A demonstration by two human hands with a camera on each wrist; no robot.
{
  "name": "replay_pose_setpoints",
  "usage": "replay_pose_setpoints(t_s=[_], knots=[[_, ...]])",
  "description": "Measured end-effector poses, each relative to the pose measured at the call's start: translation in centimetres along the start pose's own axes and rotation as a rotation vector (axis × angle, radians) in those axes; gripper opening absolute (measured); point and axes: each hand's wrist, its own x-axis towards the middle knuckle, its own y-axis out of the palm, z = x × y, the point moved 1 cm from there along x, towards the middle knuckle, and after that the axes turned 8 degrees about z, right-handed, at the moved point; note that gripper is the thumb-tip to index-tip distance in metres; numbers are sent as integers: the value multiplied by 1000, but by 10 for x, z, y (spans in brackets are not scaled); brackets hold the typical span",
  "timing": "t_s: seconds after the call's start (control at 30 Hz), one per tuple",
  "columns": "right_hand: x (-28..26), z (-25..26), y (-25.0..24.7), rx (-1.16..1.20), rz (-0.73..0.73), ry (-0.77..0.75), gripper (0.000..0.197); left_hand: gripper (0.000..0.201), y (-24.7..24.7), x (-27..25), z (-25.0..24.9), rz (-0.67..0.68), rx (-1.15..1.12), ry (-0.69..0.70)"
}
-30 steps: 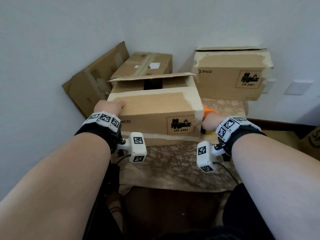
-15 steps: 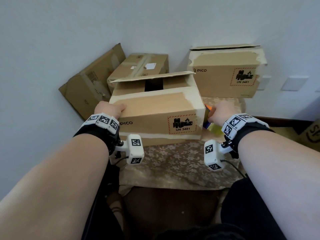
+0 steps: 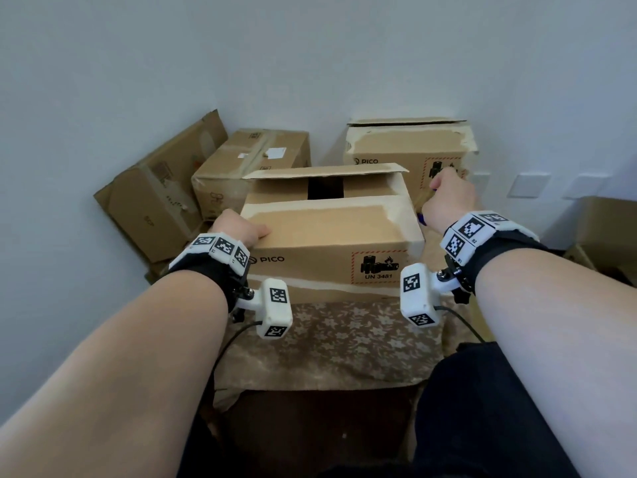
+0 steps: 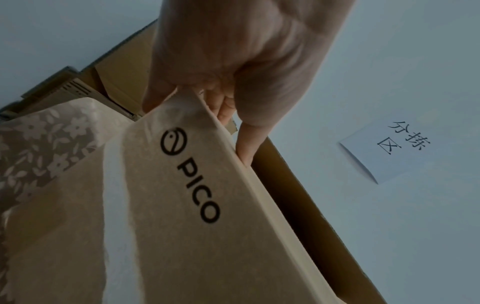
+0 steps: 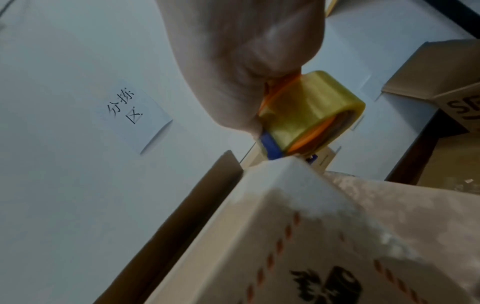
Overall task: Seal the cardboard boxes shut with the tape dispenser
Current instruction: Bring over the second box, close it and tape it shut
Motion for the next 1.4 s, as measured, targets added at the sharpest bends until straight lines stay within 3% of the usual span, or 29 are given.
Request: replay_pose_setpoints(t_s=[0.3,0.57,0.83,0.97,1.27,1.4], knots=[[-8,26,-31,-110,-222,-56,24,60,13,-19,-24,127,90,103],[-14,42,-45,-65,-358,-111,41,60,12,-17,-40,167,192,198],[-12,59,-45,-113,-474,-99,42,107,0,-12,-62,149,278,277],[-7,63,-44,-170,-473,-97,41,112,-5,-7,-74,121,327,338],[-7,75,-45,-175,-434,-181,43,97,-9,-5,-97,281,522,426],[-2,76,-40,-3,-342,-258,38,117,-9,-3,-93,434,674,461]])
